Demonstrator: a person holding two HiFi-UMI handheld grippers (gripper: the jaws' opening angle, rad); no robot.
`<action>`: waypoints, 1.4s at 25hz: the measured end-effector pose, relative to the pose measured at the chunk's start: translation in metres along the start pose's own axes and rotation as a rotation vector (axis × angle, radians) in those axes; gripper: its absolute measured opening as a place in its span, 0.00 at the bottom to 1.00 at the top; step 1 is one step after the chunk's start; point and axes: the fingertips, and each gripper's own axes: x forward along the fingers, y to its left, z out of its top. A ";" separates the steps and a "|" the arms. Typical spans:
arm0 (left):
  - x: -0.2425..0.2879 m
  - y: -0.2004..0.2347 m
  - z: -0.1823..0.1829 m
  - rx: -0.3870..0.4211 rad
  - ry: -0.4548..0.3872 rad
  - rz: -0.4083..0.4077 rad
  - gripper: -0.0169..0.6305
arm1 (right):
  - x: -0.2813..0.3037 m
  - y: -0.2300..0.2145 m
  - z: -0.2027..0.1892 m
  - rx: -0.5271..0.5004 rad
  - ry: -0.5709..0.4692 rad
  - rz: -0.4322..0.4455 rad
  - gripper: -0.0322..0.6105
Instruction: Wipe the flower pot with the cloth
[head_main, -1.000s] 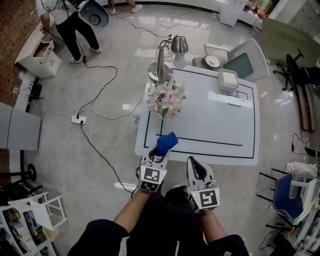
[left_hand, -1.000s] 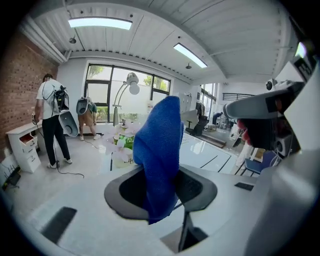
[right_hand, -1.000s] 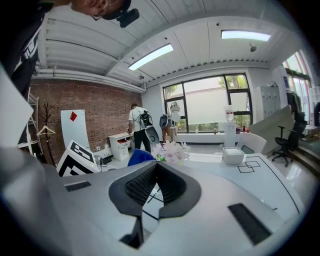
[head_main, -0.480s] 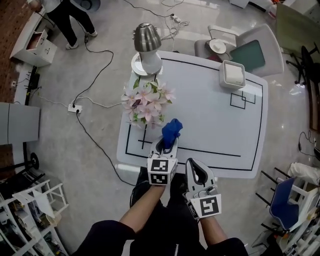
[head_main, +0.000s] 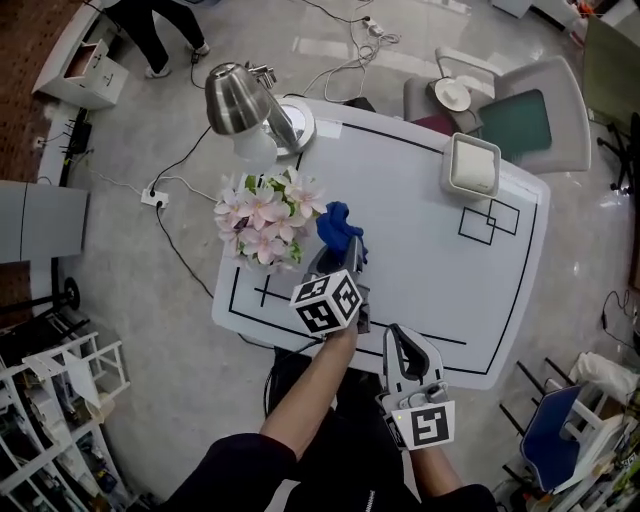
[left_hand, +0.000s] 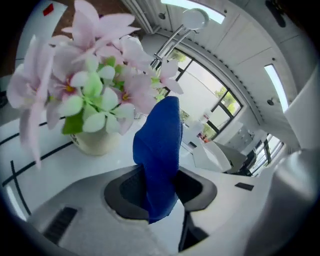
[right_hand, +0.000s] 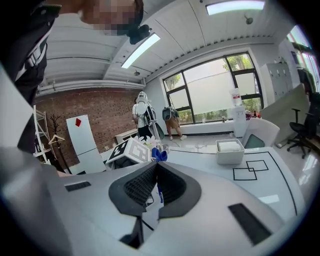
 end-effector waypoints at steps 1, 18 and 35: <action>0.007 0.001 0.002 -0.026 -0.006 0.011 0.24 | -0.001 -0.005 0.000 -0.004 0.004 0.002 0.06; 0.019 0.041 -0.009 -0.420 -0.021 0.046 0.24 | 0.010 -0.005 0.000 -0.004 0.025 0.027 0.06; -0.059 0.108 -0.033 -0.312 0.146 -0.043 0.24 | 0.036 0.096 -0.007 -0.007 0.022 0.060 0.06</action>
